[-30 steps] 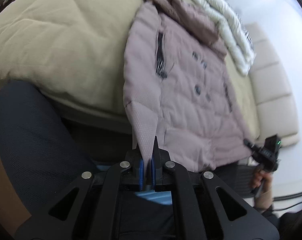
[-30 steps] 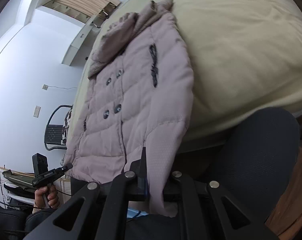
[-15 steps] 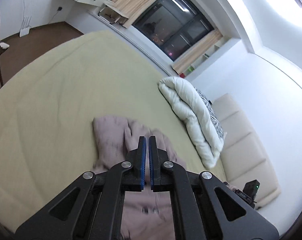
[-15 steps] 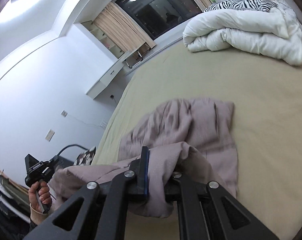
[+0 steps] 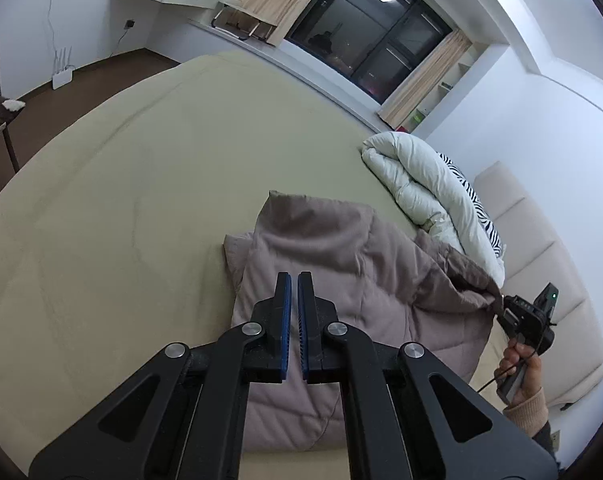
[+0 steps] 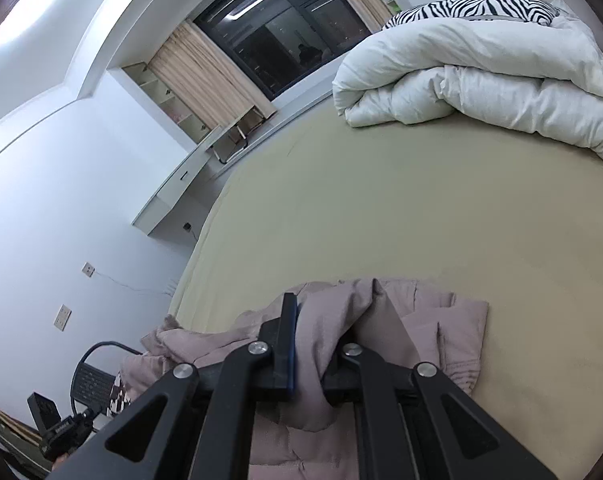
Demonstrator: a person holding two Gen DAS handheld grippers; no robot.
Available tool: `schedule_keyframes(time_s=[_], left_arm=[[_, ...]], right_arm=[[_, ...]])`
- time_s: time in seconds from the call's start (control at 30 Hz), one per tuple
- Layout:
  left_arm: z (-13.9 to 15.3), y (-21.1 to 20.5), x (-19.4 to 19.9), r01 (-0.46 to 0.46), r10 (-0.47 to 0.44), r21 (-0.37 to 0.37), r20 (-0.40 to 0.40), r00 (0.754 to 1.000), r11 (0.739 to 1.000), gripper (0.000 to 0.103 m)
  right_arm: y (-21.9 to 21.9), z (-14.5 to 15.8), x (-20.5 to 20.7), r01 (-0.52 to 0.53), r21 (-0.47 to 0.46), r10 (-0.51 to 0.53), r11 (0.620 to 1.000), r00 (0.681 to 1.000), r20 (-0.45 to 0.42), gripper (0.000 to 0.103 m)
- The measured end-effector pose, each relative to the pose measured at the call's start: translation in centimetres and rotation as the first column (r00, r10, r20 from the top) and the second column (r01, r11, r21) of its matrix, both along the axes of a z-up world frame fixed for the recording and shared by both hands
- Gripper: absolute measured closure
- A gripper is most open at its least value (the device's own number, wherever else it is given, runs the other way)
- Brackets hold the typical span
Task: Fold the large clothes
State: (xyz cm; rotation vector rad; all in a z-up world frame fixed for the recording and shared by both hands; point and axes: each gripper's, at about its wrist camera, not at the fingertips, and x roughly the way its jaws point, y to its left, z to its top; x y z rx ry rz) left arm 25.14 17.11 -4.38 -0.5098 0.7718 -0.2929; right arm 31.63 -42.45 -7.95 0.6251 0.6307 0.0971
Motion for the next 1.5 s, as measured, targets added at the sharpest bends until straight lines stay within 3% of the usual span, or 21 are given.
schedule_keyframes(time_s=[0.13,0.23,0.37,0.43,0.5,0.57,0.67,0.73,0.77,0.8,0.83,0.87,0.9,0.97,1.07,1.13,1.2,1.27,1.33,1.4,1.5], left_arm=[[-3.0,-4.3,4.2,0.047,-0.046,0.051,-0.023,0.999,0.998,0.101],[-4.9,-7.7,6.9,0.051,-0.046,0.144,-0.036,0.998,0.988,0.101],[-6.7,-11.6,8.7,0.083,-0.081,0.199,-0.018,0.997,0.977,0.101],[-7.0,-13.7,9.8,0.111,-0.112,0.229,-0.007,0.994,0.967,0.101],[-6.5,-16.7,10.7,0.125,-0.139,0.280,0.030,0.990,0.952,0.101],[-5.8,-20.7,12.0,0.158,-0.197,0.371,0.070,0.978,0.915,0.100],[-6.6,-25.8,14.3,0.178,-0.227,0.511,0.035,0.973,0.841,0.100],[-9.2,-27.1,16.0,0.188,-0.218,0.532,-0.008,0.976,0.826,0.100],[-10.5,-27.5,16.8,0.197,-0.208,0.519,-0.037,0.977,0.832,0.100],[-11.7,-27.5,17.4,0.202,-0.198,0.490,-0.061,0.978,0.848,0.100],[-12.7,-27.5,17.7,0.205,-0.195,0.464,-0.069,0.978,0.862,0.100],[-13.4,-27.4,17.8,0.205,-0.192,0.448,-0.075,0.979,0.870,0.100],[-13.8,-27.4,17.8,0.202,-0.190,0.445,-0.072,0.979,0.872,0.100],[-13.7,-27.3,17.4,0.198,-0.193,0.439,-0.058,0.980,0.876,0.100],[-12.2,-27.0,16.6,0.132,-0.158,0.469,0.016,0.987,0.873,0.100],[-11.2,-26.2,16.3,0.095,-0.135,0.488,0.047,0.990,0.868,0.100],[-11.4,-26.2,17.4,0.098,-0.127,0.500,0.025,0.992,0.861,0.100],[-11.7,-25.9,18.3,0.102,-0.123,0.520,0.006,0.992,0.848,0.100],[-13.1,-26.4,19.7,0.127,-0.127,0.526,-0.037,0.991,0.841,0.100],[-14.6,-26.5,20.8,0.135,-0.122,0.524,-0.060,0.991,0.841,0.100],[-16.5,-26.6,22.6,0.141,-0.118,0.514,-0.077,0.990,0.846,0.101]], right_arm=[[-0.6,-2.2,3.9,0.023,-0.064,-0.028,0.998,0.996,-0.088,0.094],[-0.4,-5.5,7.2,0.014,-0.155,-0.046,0.988,0.978,-0.204,0.094],[-2.2,-10.0,8.5,0.090,-0.084,-0.109,0.992,0.957,-0.269,0.095],[-1.5,-11.7,9.2,0.058,-0.118,-0.093,0.991,0.944,-0.316,0.095],[0.1,-11.9,9.7,0.004,-0.206,-0.072,0.978,0.944,-0.323,0.093],[0.6,-11.7,10.0,-0.013,-0.226,-0.060,0.974,0.948,-0.312,0.091],[-1.0,-11.8,10.0,0.005,-0.108,-0.039,0.994,0.948,-0.315,0.086],[-2.9,-11.7,9.3,0.030,0.044,-0.015,0.999,0.952,-0.305,0.080],[-4.0,-11.7,8.5,0.050,0.144,-0.009,0.988,0.963,-0.271,0.068],[-5.0,-11.5,7.8,0.071,0.226,-0.017,0.971,0.973,-0.231,0.048],[-5.9,-11.3,6.8,0.093,0.298,-0.038,0.950,0.982,-0.187,0.034],[-6.5,-10.9,5.8,0.107,0.356,-0.061,0.928,0.989,-0.138,0.000],[-6.7,-10.5,4.8,0.130,0.378,-0.099,0.916,0.990,-0.102,0.000],[-5.7,-9.4,3.9,0.104,0.327,-0.073,0.939,0.992,-0.108,0.000],[-0.4,-6.9,3.8,-0.008,0.058,0.014,0.998,0.994,-0.111,0.001],[4.4,-6.1,4.7,-0.106,-0.154,0.083,0.982,0.985,-0.153,0.011],[8.6,-6.0,6.1,-0.182,-0.290,0.130,0.939,0.973,-0.188,0.019],[10.8,-6.8,7.8,-0.221,-0.334,0.152,0.916,0.964,-0.219,0.023],[12.0,-9.0,10.5,-0.248,-0.383,0.128,0.890,0.941,-0.313,0.024],[12.1,-11.9,12.3,-0.267,-0.364,0.121,0.892,0.918,-0.378,0.012],[10.9,-14.0,13.5,-0.284,-0.279,0.172,0.917,0.915,-0.366,0.001]])
